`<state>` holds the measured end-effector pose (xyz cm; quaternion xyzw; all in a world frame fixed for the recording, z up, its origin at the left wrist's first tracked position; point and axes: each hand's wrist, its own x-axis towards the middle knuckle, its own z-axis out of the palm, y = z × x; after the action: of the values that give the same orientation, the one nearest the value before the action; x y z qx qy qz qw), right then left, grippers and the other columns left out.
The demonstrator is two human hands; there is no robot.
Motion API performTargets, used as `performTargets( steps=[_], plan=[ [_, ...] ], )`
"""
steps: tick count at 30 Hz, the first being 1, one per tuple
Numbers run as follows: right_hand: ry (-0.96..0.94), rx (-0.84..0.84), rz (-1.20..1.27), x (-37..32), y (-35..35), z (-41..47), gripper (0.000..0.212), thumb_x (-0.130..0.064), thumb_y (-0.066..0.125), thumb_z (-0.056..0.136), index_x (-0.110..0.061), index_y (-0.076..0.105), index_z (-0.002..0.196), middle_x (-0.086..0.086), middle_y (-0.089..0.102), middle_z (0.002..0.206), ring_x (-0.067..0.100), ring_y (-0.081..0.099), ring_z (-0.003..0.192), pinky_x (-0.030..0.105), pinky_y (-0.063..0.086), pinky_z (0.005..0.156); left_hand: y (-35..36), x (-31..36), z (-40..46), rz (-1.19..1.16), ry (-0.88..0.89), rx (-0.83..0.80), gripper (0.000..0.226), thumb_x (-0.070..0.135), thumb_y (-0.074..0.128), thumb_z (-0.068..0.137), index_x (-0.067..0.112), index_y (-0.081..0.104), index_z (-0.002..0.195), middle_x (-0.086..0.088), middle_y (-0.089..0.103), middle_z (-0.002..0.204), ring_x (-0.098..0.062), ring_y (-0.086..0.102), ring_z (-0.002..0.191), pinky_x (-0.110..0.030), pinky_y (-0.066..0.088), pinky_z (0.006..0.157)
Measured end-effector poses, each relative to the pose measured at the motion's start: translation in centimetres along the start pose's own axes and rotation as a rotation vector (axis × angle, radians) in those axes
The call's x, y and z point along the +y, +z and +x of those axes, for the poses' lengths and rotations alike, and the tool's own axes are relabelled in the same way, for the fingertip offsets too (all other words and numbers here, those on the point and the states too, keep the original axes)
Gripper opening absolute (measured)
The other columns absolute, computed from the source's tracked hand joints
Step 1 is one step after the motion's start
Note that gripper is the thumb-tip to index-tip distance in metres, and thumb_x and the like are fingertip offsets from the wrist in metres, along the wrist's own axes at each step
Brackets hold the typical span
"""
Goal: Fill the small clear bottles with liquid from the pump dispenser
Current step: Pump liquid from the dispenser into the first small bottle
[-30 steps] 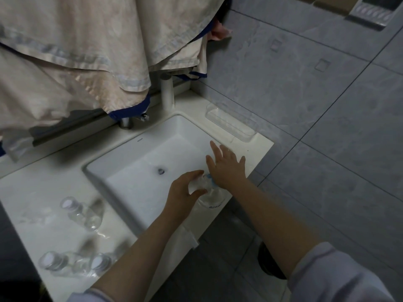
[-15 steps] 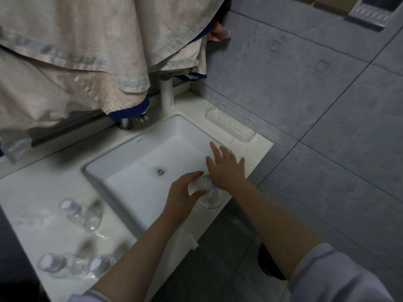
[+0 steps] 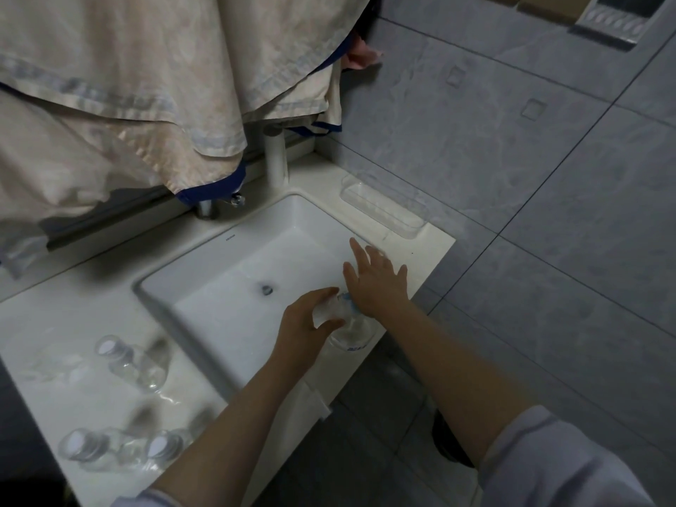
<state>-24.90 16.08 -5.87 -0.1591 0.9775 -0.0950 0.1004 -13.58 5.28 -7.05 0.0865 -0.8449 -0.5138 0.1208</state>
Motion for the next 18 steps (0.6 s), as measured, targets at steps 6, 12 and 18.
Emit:
performTargets(
  steps=[6,12,18],
  plan=[
    [-0.038,0.085,-0.047,0.0,-1.1,0.3,0.059,-0.054,0.013,0.098,-0.036,-0.010,0.149,0.001,0.007,0.160,0.029,0.013,0.145,0.058,0.000,0.113,-0.6,0.3,0.2,0.007,0.034,0.004,0.048,0.017,0.071,0.079,0.012,0.057,0.124,-0.003,0.061,0.124,-0.007,0.053,0.109,-0.011,0.035,0.095],
    [-0.003,0.030,0.016,0.0,0.0,0.1,0.056,-0.048,0.014,0.099,-0.037,-0.009,0.149,0.001,0.007,0.160,0.028,0.012,0.145,0.057,0.000,0.113,-0.3,-0.2,0.1,0.018,0.037,0.012,0.047,0.015,0.073,0.077,0.013,0.059,0.121,-0.002,0.062,0.121,-0.002,0.050,0.104,0.008,0.029,0.086],
    [-0.027,0.019,-0.036,0.0,-0.5,0.0,0.058,-0.050,0.013,0.099,-0.035,-0.012,0.149,0.001,0.004,0.160,0.028,0.011,0.145,0.058,0.000,0.113,-0.4,-0.2,-0.2,0.025,0.032,0.011,0.047,0.014,0.073,0.076,0.012,0.059,0.122,-0.002,0.062,0.121,-0.007,0.054,0.108,-0.001,0.032,0.090]
  ],
)
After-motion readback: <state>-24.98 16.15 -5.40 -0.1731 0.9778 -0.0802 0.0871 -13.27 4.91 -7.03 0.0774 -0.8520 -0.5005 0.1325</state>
